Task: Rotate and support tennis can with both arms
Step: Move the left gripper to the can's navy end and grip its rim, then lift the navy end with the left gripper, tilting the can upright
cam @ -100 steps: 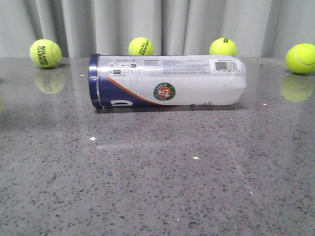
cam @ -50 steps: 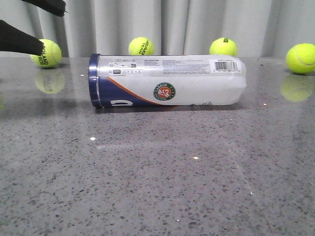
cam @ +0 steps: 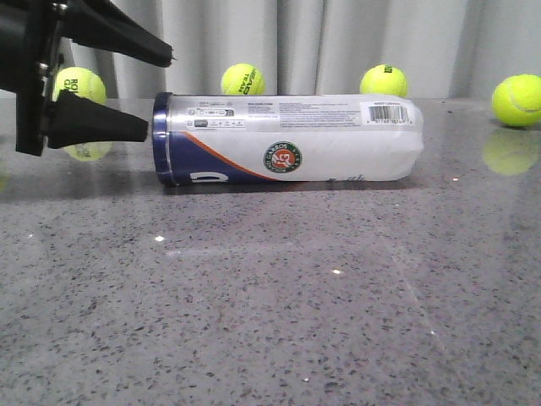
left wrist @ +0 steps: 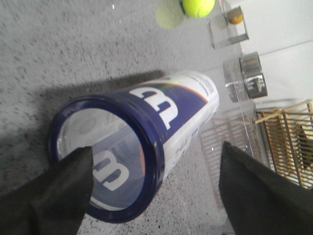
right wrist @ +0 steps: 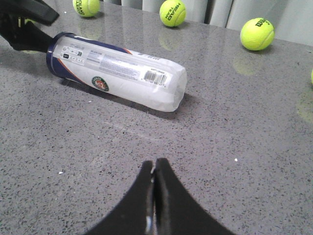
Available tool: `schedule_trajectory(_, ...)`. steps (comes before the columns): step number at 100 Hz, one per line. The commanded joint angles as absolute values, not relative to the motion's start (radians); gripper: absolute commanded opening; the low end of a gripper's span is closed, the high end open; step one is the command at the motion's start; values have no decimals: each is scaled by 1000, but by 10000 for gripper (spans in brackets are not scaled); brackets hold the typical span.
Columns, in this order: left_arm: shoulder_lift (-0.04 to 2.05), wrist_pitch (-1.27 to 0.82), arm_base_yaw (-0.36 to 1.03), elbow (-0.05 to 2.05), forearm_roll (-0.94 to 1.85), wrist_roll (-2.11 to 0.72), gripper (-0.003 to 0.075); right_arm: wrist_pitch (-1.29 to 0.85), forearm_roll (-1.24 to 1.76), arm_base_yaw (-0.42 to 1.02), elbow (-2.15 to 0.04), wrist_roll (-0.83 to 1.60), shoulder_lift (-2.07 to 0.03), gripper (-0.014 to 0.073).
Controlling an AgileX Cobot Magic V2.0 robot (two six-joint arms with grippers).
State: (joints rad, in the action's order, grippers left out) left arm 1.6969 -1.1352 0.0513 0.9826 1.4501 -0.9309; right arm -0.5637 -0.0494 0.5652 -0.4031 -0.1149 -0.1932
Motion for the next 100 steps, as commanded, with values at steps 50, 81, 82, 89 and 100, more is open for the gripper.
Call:
schedule_trajectory(50, 1734, -1181, 174, 1102, 1551, -950, 514, -484, -63, 561, -428, -113, -201, -59)
schedule_trajectory(81, 1734, -1195, 174, 1102, 1551, -950, 284, -484, -63, 561, -428, -113, -201, -59)
schedule_trajectory(82, 1734, -1195, 174, 1102, 1551, -950, 276, -484, -63, 561, -428, -113, -201, -59)
schedule_trajectory(89, 1734, -1195, 174, 1102, 1549, -950, 189, -484, -63, 561, -428, -113, -201, -59)
schedule_trajectory(100, 1734, -1195, 174, 1102, 1545, -950, 66, -484, -63, 561, -428, -113, -201, -59)
